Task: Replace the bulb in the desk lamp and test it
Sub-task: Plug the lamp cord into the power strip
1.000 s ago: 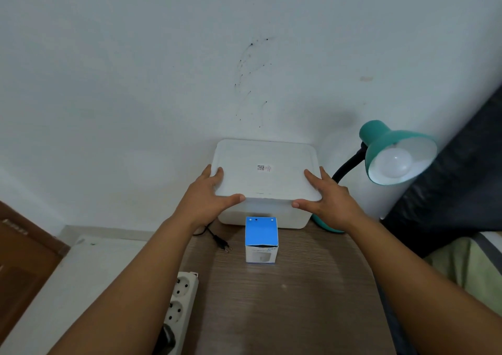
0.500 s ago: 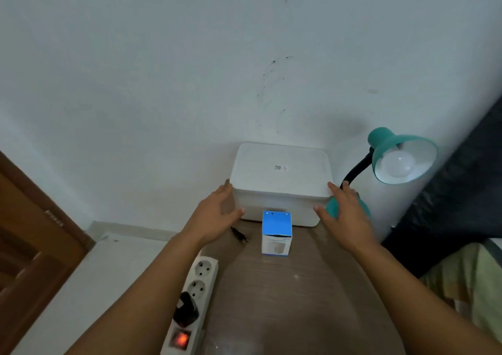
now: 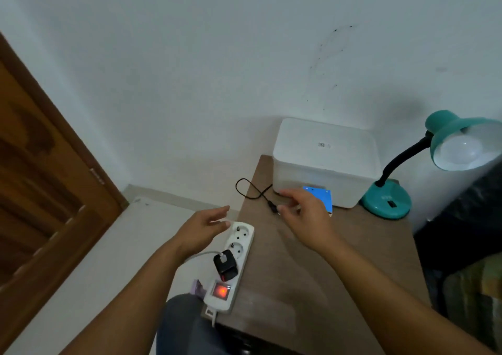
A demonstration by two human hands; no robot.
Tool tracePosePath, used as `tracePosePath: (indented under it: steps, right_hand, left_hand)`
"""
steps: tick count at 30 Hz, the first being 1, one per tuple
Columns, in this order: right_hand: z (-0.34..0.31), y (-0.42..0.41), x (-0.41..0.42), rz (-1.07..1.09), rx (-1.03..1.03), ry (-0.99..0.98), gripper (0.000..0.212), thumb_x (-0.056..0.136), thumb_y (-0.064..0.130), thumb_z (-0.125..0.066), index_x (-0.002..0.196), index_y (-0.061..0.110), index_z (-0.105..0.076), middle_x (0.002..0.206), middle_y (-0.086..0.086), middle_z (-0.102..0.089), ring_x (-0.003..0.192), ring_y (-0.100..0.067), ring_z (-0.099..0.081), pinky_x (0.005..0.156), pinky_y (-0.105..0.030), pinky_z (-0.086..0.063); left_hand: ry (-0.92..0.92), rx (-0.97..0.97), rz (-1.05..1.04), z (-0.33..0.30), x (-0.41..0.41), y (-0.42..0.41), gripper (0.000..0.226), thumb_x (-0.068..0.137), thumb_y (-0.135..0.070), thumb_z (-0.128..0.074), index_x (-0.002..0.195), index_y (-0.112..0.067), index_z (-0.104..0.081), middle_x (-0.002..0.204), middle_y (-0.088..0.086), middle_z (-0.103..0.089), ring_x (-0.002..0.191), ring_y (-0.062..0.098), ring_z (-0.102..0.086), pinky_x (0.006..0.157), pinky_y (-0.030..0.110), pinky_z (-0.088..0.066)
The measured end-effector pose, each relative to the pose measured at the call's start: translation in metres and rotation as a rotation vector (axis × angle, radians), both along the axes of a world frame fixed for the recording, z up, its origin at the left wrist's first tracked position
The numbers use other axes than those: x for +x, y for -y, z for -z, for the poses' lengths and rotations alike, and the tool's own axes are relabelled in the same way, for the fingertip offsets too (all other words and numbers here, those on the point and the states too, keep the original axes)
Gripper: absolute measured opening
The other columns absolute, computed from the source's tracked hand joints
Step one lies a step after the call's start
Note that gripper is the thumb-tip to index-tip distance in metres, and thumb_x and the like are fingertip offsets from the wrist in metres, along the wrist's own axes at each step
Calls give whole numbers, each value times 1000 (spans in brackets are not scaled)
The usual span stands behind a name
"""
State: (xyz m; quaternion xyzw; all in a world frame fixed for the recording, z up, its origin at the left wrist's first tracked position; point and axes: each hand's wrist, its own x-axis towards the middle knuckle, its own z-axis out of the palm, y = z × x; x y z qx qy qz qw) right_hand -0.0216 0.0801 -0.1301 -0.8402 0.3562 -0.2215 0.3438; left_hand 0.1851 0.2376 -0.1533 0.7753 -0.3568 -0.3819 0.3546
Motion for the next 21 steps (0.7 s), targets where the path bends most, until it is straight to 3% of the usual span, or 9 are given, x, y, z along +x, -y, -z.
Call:
tracePosePath:
  steps: [6,11,21]
  right_hand:
    - [49,1,40,-2,78,-264,48,91,23,-63,137,14,-56,133,-8,-58,117,-24,-57,103,-38,-46]
    - [67,9,59,62,73,-348,54,93,27,-62,144,14,-49,143,-9,-46,127,-26,-49,108,-40,-42]
    - [87,28,78,94,60,-491,43,95,28,-60,136,14,-54,138,-11,-44,120,-31,-52,103,-43,-43]
  left_hand:
    - [-120,50,39,24,8,-10,52,93,-32,-70,143,-33,-53,141,-17,-54,123,0,-52,104,27,-36]
    - [-196,61,66,50,9,-14,48,92,-22,-71,136,-36,-60,118,-13,-73,108,7,-69,107,41,-48]
    - [-278,-8,-34,73,4,-16,45,92,-18,-71,129,-42,-63,115,-15,-73,105,5,-71,99,33,-53]
